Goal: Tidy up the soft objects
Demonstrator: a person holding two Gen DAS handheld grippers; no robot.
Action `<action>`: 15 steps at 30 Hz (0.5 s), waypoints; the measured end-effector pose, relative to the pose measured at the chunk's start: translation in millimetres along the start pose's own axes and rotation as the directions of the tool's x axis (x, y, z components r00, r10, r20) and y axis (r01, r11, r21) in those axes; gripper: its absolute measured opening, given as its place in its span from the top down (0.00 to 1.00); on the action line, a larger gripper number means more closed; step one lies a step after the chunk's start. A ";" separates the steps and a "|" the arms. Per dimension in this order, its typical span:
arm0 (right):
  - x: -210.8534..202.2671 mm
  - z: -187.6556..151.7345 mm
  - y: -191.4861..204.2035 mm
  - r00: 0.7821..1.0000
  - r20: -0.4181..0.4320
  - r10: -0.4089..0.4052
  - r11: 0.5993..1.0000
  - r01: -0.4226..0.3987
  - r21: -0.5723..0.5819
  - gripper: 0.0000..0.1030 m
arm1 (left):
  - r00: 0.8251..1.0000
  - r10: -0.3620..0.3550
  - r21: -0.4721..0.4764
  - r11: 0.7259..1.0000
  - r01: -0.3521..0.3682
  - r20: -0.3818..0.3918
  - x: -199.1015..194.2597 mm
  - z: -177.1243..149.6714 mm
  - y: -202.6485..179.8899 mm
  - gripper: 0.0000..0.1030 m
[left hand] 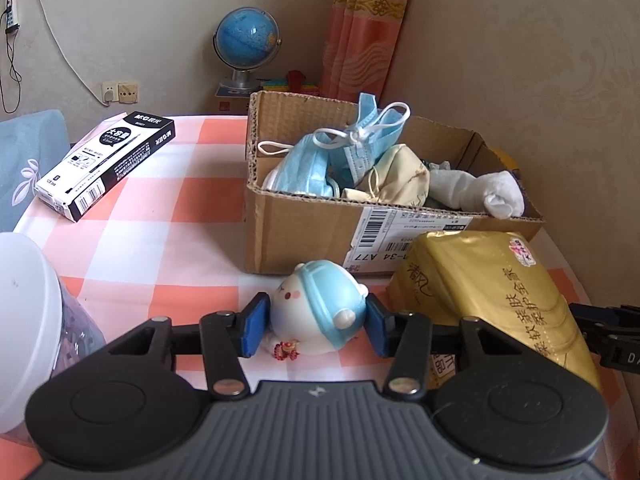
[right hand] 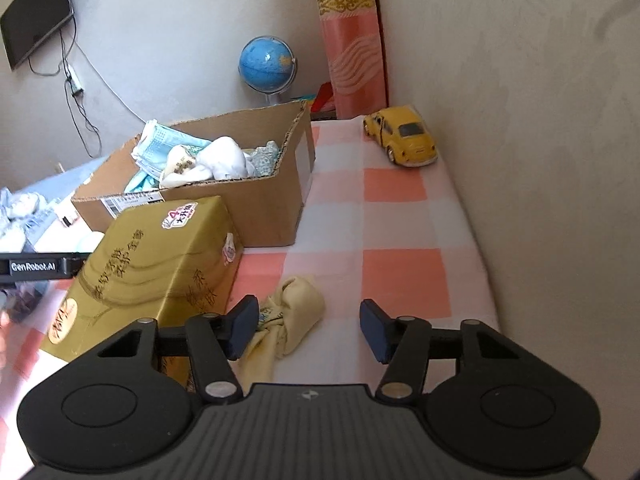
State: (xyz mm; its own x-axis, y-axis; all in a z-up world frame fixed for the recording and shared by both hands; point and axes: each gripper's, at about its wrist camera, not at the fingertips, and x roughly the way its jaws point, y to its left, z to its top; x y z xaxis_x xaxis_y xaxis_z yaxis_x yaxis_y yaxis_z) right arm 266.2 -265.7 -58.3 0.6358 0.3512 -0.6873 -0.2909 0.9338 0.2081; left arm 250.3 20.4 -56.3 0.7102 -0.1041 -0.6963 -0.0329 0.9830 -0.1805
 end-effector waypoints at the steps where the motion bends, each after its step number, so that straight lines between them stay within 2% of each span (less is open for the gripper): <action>1: 1.4 0.1 -0.7 1.000 -0.002 0.005 1.000 -0.005 0.004 0.43 | 1.000 -0.001 0.000 1.000 0.001 -0.001 0.4 -0.3 0.0 0.52; 3: 3.1 0.6 -1.7 1.000 -0.006 0.013 1.000 -0.013 0.014 0.47 | 1.000 -0.002 0.000 1.000 0.002 -0.001 0.8 -0.4 0.3 0.52; 8: 3.2 1.1 3.3 0.999 -0.008 0.033 0.999 -0.033 0.004 0.66 | 1.000 -0.006 -0.002 1.000 0.006 -0.003 0.6 -0.2 1.5 0.52; 15: -7.9 -0.7 18.4 0.996 0.022 -0.081 0.994 0.082 -0.078 0.74 | 1.000 0.001 0.016 1.000 -0.001 0.000 -2.9 0.9 0.5 0.52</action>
State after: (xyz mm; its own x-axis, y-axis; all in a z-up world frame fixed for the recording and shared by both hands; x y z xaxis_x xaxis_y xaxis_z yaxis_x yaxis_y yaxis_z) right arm 255.4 -251.3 -49.5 0.6731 0.2763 -0.6860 -0.2928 0.9514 0.0959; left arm 248.9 21.4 -53.8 0.7102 -0.1030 -0.6964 -0.0224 0.9854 -0.1686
